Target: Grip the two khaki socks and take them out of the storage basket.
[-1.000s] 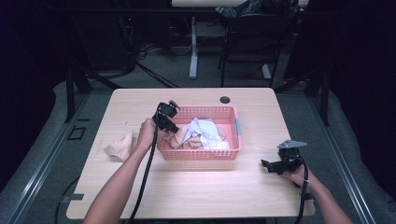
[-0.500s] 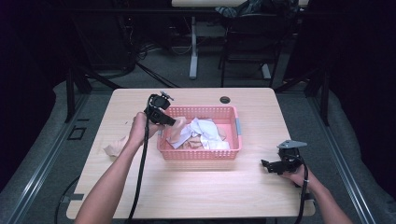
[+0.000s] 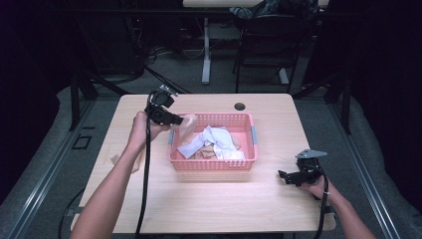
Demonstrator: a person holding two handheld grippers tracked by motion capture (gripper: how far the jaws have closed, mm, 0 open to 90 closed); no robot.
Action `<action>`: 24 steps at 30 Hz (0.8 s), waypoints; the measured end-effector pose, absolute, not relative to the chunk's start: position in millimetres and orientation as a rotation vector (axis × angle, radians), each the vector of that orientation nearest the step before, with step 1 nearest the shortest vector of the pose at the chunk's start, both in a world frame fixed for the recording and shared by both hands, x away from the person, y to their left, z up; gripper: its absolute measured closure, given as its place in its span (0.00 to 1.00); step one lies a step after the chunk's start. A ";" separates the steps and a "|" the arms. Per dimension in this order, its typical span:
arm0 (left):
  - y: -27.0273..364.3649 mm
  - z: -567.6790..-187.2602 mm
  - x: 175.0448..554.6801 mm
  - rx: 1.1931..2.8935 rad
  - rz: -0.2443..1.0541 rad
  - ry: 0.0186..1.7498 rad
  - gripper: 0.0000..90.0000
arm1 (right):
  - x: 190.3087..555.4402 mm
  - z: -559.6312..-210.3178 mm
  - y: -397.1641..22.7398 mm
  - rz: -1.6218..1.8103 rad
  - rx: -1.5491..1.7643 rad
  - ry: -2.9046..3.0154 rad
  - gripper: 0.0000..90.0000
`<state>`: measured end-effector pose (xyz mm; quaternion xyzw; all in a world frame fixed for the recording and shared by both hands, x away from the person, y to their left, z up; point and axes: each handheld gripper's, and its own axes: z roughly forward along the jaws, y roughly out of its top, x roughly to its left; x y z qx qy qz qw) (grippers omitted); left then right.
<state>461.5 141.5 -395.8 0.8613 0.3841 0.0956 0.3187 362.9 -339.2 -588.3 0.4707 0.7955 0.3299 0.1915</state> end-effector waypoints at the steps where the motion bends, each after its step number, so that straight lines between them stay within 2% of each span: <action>1: 142.9 -392.7 460.9 2.266 0.261 1.004 0.95 | 362.9 -588.3 -339.3 0.926 1.322 2.234 0.00; 24: 190.4 -354.5 449.0 2.168 0.335 1.045 0.95 | 363.0 -588.4 -339.3 0.927 1.321 2.234 0.00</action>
